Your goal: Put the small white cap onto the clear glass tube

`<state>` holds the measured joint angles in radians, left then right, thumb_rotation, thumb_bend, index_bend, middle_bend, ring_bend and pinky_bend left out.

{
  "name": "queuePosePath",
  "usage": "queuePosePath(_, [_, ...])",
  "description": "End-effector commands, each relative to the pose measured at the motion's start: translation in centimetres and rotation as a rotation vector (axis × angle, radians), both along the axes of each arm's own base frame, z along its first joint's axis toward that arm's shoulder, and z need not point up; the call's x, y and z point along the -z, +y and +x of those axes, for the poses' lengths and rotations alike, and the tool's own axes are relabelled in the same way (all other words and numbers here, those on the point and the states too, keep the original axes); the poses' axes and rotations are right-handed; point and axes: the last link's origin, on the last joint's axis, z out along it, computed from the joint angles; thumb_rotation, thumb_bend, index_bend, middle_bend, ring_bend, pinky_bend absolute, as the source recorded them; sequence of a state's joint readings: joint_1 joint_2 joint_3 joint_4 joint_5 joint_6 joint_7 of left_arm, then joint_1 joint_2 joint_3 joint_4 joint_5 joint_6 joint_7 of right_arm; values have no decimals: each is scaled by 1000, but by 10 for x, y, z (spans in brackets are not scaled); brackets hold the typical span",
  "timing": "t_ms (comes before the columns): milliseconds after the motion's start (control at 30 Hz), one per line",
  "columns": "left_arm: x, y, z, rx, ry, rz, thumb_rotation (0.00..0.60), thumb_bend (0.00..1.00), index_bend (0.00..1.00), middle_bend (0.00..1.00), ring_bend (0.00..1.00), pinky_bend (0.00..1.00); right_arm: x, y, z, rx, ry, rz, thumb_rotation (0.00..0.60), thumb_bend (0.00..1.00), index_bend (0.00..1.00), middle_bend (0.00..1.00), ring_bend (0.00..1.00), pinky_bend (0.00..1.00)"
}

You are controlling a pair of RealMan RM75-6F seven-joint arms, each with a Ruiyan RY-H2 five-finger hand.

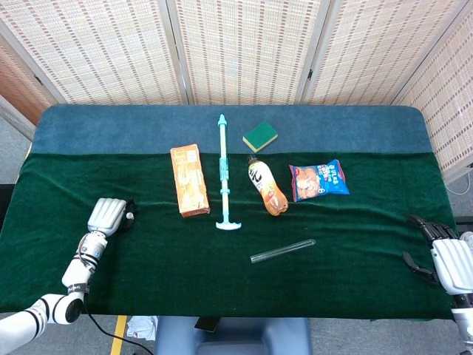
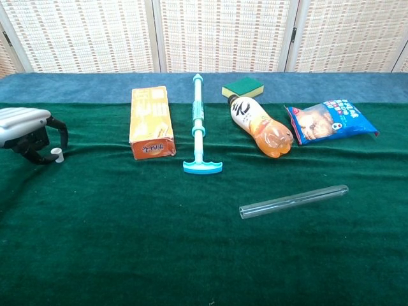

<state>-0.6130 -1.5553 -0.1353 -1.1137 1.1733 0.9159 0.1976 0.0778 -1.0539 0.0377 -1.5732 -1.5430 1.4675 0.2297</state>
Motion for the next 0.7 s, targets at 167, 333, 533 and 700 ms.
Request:
queuePosePath(167, [0,1,-2,-3,0,2,600,437,496,977,867,800,0,0,0,3,1,1,600,406,142,275,262,217])
queuePosePath(333, [1,2,-3,-4,-3,3,600,438,521,978,867,800,0,0,1,4,1,-1,600,406,142,276,267,217])
queuePosePath(533, [-1,3,-2,4,-12,7,600,438,563,983,871,800,0,0,2,2,2,-2,600,405,142,276,279,218])
queuePosePath(700, [-9,3,1,21,-45,25,600,438,619,1000,886,806,-1,-1,4,-8,-4,-7,600,406,142,285,281,219])
